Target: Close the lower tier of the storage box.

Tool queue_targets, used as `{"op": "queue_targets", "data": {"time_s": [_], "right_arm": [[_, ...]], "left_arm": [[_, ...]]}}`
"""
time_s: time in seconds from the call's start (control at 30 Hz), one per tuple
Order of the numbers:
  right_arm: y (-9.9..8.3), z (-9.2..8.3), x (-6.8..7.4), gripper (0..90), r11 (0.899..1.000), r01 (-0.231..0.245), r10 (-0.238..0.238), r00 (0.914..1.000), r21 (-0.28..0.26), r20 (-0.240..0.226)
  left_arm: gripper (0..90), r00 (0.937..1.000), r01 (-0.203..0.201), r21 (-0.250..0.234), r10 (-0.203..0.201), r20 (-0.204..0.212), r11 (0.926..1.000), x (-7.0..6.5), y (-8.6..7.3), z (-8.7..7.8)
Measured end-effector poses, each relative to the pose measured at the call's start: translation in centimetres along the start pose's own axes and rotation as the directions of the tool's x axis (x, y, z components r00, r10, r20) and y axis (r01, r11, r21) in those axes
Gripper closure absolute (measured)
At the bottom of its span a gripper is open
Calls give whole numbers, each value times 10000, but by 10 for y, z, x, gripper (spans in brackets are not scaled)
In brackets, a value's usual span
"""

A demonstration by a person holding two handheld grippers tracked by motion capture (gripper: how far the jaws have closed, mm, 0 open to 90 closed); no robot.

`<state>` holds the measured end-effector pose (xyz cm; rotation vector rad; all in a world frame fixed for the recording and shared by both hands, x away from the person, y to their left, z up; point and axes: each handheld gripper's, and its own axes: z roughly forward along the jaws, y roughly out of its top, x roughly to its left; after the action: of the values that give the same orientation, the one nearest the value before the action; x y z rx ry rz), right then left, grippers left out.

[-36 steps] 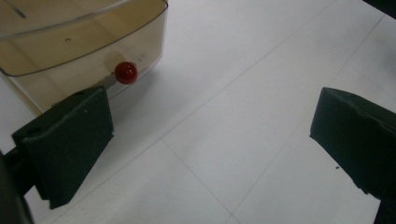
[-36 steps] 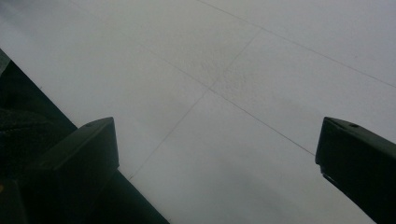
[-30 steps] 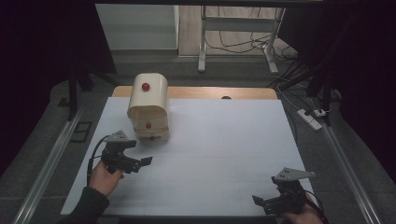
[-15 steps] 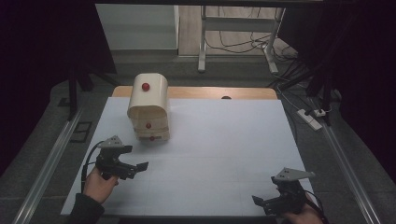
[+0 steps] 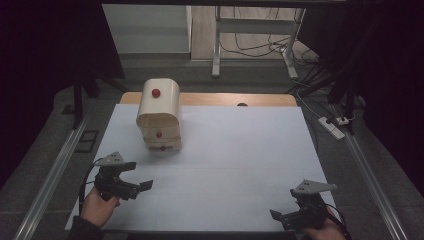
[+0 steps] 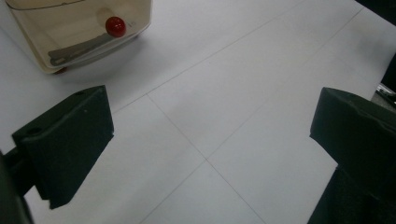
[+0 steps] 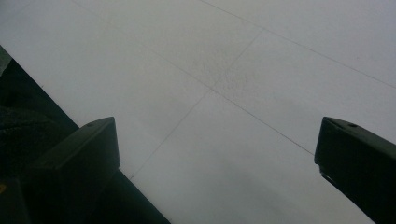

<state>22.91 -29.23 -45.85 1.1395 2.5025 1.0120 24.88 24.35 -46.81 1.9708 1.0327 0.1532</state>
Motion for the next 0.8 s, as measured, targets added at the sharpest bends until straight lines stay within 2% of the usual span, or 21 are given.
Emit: {"op": "queue_targets", "data": {"time_s": [0.47, 0.8], "right_arm": [[0, 0, 0, 0, 10000, -11, 11, 10000, 19, -16], [0, 0, 0, 0, 10000, -16, 17, 10000, 27, -16]], "left_arm": [[0, 9999, 74, -110, -75, -141, 9999, -4, -12, -14], [0, 9996, 268, -237, -269, -74, 9994, -5, -22, -26]]}}
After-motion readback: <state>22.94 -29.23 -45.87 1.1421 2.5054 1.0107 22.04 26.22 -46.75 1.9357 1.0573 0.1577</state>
